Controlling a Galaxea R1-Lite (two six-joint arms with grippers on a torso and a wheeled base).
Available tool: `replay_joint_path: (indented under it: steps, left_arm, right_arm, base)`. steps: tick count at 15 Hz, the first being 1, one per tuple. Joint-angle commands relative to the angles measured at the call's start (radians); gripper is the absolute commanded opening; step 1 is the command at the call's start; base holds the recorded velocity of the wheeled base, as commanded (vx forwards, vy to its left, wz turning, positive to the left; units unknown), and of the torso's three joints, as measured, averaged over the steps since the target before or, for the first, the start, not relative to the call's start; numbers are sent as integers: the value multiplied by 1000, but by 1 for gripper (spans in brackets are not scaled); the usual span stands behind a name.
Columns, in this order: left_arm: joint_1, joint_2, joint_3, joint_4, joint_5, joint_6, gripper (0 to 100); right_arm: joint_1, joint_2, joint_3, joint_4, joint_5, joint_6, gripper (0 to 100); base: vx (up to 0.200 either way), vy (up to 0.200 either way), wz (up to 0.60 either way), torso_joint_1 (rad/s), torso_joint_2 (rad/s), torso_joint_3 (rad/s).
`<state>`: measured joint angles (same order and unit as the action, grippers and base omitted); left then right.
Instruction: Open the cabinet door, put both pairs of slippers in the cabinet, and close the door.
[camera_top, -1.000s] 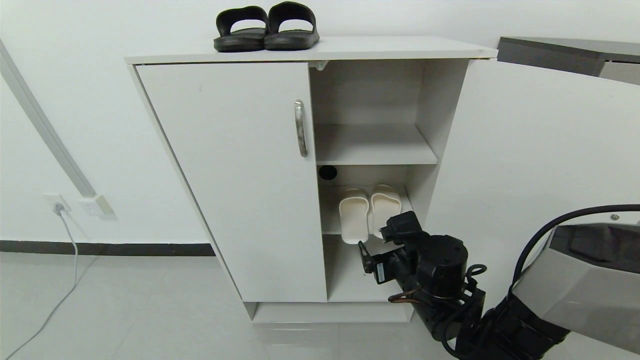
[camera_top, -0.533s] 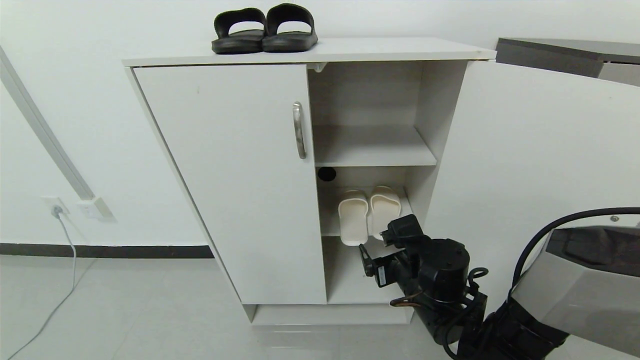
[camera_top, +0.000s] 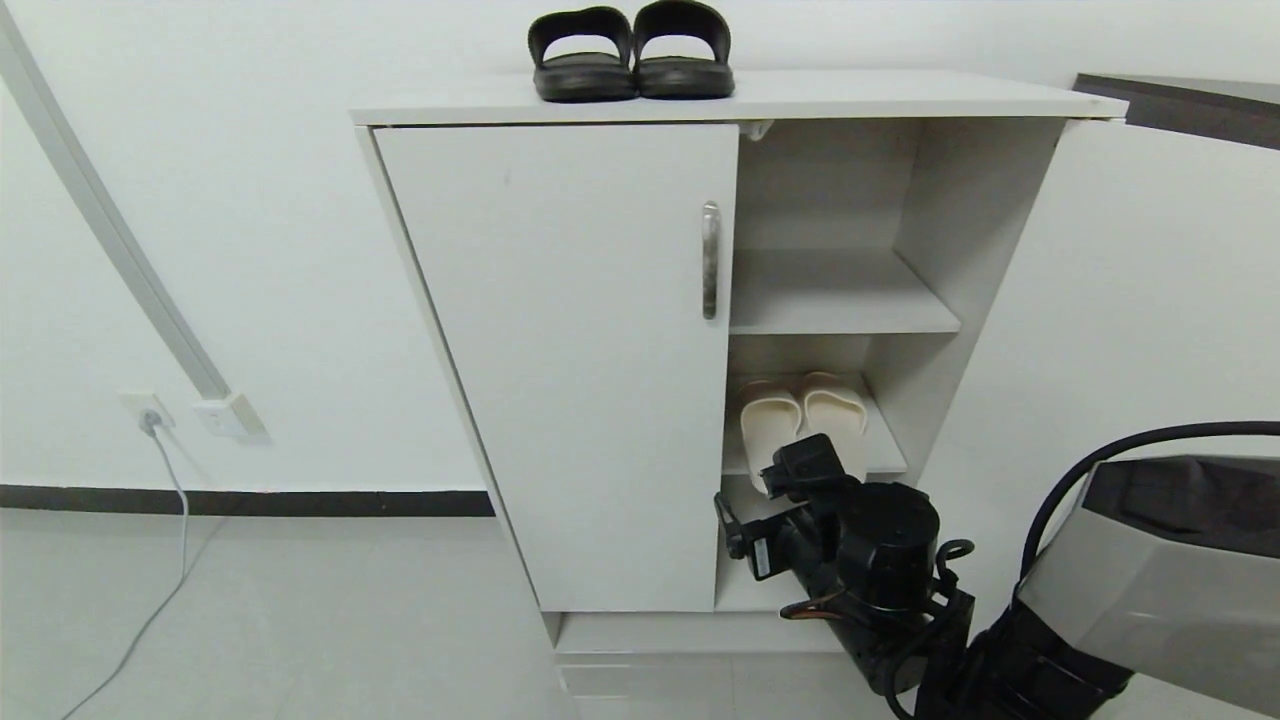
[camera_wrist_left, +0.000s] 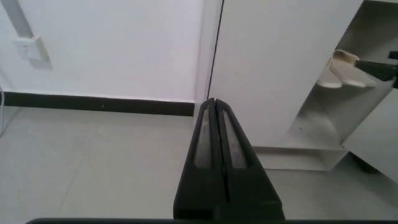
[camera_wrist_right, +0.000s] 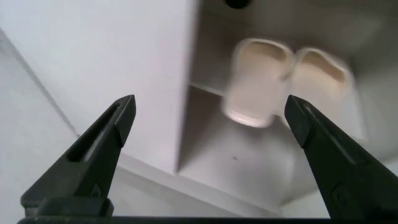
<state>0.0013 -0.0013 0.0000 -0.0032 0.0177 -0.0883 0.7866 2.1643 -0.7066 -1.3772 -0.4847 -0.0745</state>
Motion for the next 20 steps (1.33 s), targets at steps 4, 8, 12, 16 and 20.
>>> replay_joint_path:
  steps: [4,8,12,16,20]
  left_arm:
    - [0,1,0,0,1,-1,0]
    - [0,1,0,0,2,-2,0]
    - [0,1,0,0,2,-2,0]
    - [0,1,0,0,2,-2,0]
    - [0,1,0,0,2,-2,0]
  right_arm:
    - [-4,2,1,-6,-2,-4,100]
    - [-20,12,7,-69,38,-8,100]
    - [-40,54,12,-163,71,-54,100]
    - [-41,55,27,-169,106,-54,100]
    - [-29,54,30,-194,138,-51,100]
  base:
    - [0,150,0,3,1,3]
    - [0,0,0,0,0,0]
    - [0,0,0,0,0,0]
    - [0,0,0,0,0,0]
    - [0,0,0,0,0,0]
